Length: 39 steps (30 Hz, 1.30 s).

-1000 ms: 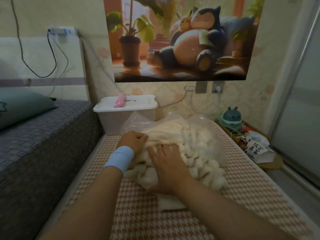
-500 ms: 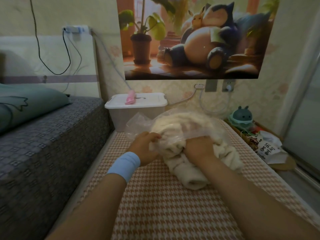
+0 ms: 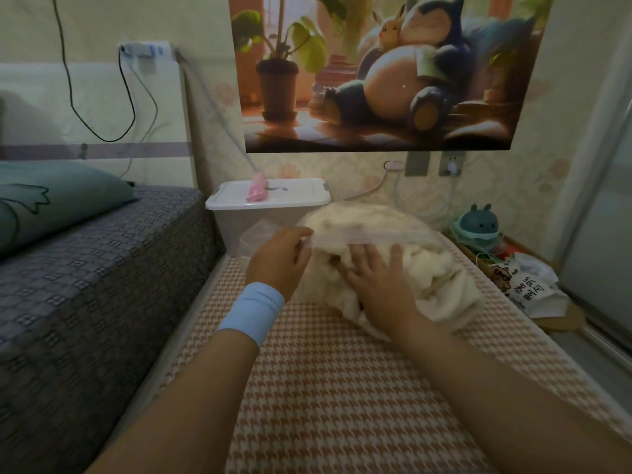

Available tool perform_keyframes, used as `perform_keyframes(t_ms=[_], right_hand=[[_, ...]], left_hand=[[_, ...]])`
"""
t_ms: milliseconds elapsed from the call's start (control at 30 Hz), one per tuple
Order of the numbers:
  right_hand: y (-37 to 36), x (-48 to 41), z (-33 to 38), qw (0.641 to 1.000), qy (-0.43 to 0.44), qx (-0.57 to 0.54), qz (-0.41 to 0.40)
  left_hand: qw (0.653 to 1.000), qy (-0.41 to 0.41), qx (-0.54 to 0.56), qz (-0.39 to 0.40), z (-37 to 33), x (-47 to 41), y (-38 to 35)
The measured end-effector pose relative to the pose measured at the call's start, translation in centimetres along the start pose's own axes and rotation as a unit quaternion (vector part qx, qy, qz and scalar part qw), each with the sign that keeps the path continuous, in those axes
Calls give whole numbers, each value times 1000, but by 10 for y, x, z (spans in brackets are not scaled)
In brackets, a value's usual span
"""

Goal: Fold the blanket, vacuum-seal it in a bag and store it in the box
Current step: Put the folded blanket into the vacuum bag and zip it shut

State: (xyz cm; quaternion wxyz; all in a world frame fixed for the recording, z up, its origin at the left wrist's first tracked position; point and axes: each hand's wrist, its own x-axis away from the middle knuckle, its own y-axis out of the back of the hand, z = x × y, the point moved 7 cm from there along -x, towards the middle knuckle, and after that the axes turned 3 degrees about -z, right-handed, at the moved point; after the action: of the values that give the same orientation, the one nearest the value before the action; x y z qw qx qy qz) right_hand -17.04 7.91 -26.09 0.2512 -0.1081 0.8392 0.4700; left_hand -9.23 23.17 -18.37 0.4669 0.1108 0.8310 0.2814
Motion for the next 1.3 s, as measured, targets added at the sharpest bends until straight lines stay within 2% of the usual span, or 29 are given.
perform_keyframes(t_ms=[67, 100, 167, 200, 267, 333, 367, 467, 533, 600, 700, 767, 867, 1000, 1100, 1200, 1300], right_hand=[[-1, -11, -16, 1000, -16, -12, -10], [-2, -13, -21, 999, -26, -15, -18], [-3, -15, -28, 998, -47, -15, -43], [-4, -15, -30, 997, -60, -10, -56], [-5, -16, -33, 994, -87, 4, -71], [-4, -15, -33, 991, -99, 33, -86], [-2, -13, -31, 990, -96, 52, -92], [10, -3, -18, 987, -59, 54, -138], [16, 6, -12, 986, -49, 9, -159], [8, 19, -5, 991, -36, -19, -125], [-25, 40, -4, 1000, -5, 5, -22], [-35, 48, -5, 998, 31, 46, -15], [-36, 41, -17, 996, 39, 62, -52], [-24, 14, -32, 996, -20, 77, -41], [-10, -9, -45, 995, -76, 53, -42], [-1, -28, -38, 996, -69, 9, -54], [11, -44, -8, 997, -19, -22, -70]], left_hand=[[999, 19, 33, -33, 0, 4, 0], [996, 61, 43, -46, 7, 7, -4], [978, 195, 51, -59, 30, 16, -12], [960, 270, 67, -40, 39, 23, -20], [925, 360, 85, 90, 43, 39, -46], [897, 362, 75, 242, 36, 53, -75], [888, 369, 71, 264, 37, 55, -84], [879, 402, 96, 237, 38, 42, -96], [884, 414, 125, 179, 37, 29, -100], [876, 452, 140, 94, 42, 23, -100], [861, 486, 132, 68, 46, 26, -101], [854, 496, 144, 55, 49, 24, -96], [884, 447, 124, 62, 46, 12, -83], [928, 324, 74, 169, 28, 7, -63], [937, 236, 107, 236, 12, 5, -33], [915, 231, 196, 267, 2, 13, -2], [872, 311, 298, 233, 3, 21, 5]])
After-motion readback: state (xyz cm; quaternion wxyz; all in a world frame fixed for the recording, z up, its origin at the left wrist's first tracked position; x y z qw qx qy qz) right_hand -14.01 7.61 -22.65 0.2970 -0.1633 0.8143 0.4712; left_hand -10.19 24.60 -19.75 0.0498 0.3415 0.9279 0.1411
